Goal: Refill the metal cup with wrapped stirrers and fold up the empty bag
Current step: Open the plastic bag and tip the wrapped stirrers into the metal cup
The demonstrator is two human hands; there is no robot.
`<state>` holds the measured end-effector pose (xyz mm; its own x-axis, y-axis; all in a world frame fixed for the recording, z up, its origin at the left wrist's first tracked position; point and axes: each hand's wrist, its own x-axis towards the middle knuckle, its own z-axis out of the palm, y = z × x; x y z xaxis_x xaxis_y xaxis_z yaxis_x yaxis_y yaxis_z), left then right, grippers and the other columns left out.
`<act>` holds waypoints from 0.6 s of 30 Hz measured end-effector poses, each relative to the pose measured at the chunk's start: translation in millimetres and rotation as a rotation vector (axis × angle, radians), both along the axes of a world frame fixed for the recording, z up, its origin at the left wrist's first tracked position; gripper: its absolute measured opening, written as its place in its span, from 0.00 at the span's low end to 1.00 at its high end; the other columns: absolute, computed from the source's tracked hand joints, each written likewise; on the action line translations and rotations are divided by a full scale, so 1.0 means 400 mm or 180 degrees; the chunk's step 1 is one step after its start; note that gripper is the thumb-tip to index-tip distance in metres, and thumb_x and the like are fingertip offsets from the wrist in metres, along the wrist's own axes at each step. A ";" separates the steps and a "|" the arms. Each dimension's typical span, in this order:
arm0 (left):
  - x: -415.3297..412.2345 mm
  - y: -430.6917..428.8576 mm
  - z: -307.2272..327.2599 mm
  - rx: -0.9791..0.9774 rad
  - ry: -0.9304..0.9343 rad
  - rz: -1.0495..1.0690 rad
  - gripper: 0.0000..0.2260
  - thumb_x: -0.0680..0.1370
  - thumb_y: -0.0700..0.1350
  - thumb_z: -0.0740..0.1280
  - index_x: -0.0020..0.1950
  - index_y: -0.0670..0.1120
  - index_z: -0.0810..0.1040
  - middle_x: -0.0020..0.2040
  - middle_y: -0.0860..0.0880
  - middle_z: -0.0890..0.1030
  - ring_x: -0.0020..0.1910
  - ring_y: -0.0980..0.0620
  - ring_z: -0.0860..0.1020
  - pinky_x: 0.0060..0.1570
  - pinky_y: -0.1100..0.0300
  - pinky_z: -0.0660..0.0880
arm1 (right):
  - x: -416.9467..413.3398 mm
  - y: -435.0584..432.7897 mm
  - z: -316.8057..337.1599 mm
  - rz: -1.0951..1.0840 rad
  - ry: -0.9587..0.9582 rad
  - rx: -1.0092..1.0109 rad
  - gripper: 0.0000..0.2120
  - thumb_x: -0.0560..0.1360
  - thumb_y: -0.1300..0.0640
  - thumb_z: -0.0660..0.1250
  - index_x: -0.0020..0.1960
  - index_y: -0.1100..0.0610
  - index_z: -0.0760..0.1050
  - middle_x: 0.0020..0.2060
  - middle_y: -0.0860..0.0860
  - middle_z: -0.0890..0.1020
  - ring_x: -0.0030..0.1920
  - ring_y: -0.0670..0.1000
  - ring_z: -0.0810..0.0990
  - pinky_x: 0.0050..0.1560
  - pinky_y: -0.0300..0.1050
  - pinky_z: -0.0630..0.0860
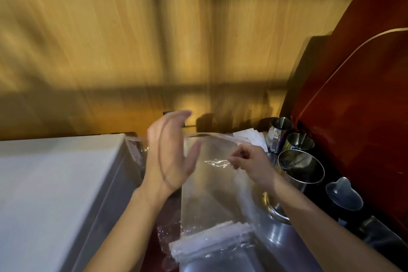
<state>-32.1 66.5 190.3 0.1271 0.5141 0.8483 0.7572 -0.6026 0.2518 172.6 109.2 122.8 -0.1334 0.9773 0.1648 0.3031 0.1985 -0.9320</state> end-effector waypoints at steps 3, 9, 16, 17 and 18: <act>0.097 -0.018 0.052 -0.0157 0.1464 -0.0375 0.28 0.68 0.49 0.72 0.66 0.47 0.68 0.63 0.43 0.75 0.64 0.45 0.70 0.62 0.52 0.62 | -0.029 -0.009 0.038 0.0173 0.0187 0.0224 0.12 0.67 0.63 0.70 0.30 0.48 0.78 0.25 0.45 0.78 0.30 0.42 0.74 0.34 0.36 0.70; 0.133 0.032 0.101 -0.0693 0.2179 0.0199 0.05 0.74 0.42 0.63 0.48 0.47 0.76 0.43 0.50 0.82 0.46 0.47 0.78 0.56 0.56 0.63 | -0.033 -0.034 0.049 0.0247 0.0563 0.0141 0.11 0.67 0.64 0.71 0.34 0.49 0.78 0.27 0.44 0.81 0.31 0.41 0.76 0.34 0.32 0.72; 0.071 0.046 0.196 -0.0700 0.1136 0.0009 0.04 0.71 0.44 0.66 0.42 0.46 0.80 0.38 0.46 0.84 0.39 0.42 0.80 0.35 0.56 0.69 | 0.010 -0.095 -0.038 0.0051 0.0188 -0.0194 0.07 0.69 0.61 0.70 0.38 0.49 0.81 0.32 0.46 0.83 0.37 0.45 0.81 0.44 0.41 0.78; 0.060 0.051 0.209 -0.0727 0.1002 0.0119 0.04 0.72 0.44 0.67 0.44 0.47 0.80 0.40 0.46 0.84 0.41 0.41 0.80 0.36 0.56 0.69 | 0.013 -0.102 -0.045 -0.0026 0.0248 -0.0215 0.08 0.69 0.63 0.70 0.36 0.51 0.81 0.30 0.46 0.82 0.35 0.45 0.80 0.42 0.41 0.77; 0.048 0.059 0.218 -0.0804 0.0928 0.0232 0.04 0.74 0.44 0.67 0.47 0.47 0.80 0.43 0.46 0.85 0.45 0.41 0.80 0.38 0.56 0.69 | 0.016 -0.107 -0.048 -0.0097 0.0321 -0.0228 0.09 0.69 0.65 0.70 0.35 0.52 0.81 0.28 0.46 0.82 0.33 0.44 0.80 0.41 0.39 0.76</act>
